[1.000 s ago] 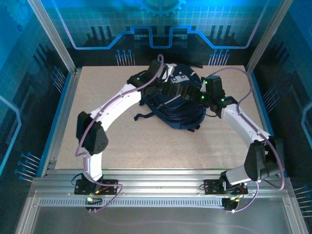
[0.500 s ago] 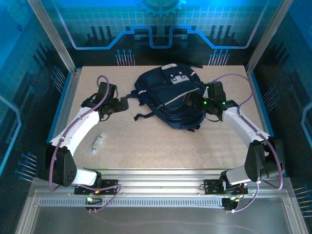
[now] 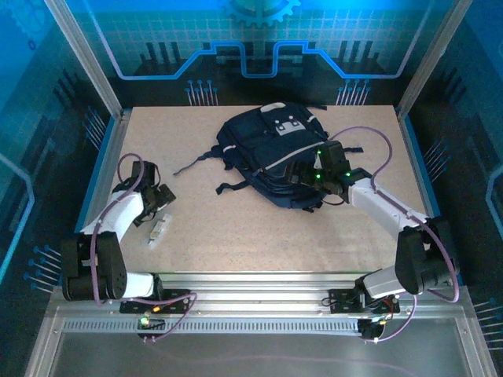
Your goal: Pack the student bag
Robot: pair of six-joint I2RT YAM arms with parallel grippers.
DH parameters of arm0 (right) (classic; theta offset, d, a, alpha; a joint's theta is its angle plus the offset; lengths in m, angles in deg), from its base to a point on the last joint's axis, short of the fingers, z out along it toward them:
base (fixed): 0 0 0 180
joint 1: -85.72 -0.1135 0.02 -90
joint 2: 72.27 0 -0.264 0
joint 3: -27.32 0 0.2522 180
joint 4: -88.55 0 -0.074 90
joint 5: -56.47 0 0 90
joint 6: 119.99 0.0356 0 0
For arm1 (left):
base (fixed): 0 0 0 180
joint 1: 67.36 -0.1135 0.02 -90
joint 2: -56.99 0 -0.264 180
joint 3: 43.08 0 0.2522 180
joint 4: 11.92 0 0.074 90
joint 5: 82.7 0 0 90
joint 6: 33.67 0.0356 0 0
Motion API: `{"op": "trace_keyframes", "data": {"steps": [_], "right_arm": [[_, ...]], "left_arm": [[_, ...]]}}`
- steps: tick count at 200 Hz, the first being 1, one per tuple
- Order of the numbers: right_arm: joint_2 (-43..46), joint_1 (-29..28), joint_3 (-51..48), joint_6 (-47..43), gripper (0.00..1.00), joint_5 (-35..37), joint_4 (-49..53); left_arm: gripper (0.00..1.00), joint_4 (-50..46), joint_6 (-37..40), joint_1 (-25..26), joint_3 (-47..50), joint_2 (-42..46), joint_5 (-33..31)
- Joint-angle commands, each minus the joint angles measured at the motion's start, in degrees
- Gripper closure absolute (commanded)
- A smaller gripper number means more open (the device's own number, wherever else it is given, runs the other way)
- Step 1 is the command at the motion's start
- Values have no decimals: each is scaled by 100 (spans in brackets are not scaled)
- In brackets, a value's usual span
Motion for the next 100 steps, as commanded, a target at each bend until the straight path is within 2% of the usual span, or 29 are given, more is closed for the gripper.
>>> {"op": "trace_keyframes", "data": {"steps": [1,47,72,100], "right_arm": [[-98,-55,-64,13,0,1,-44],[-39,-55,48,-23,0,80,67],[10,-56,18,19,0,81,50],[32,-49,-81,79,0,81,32]], "left_arm": [[1,143,-452,-136,320,73,155],[1,455,-763,34,752,285,952],[1,326,-947,598,645,303,1015],[1,67,-1392,1495,463,371,923]]}}
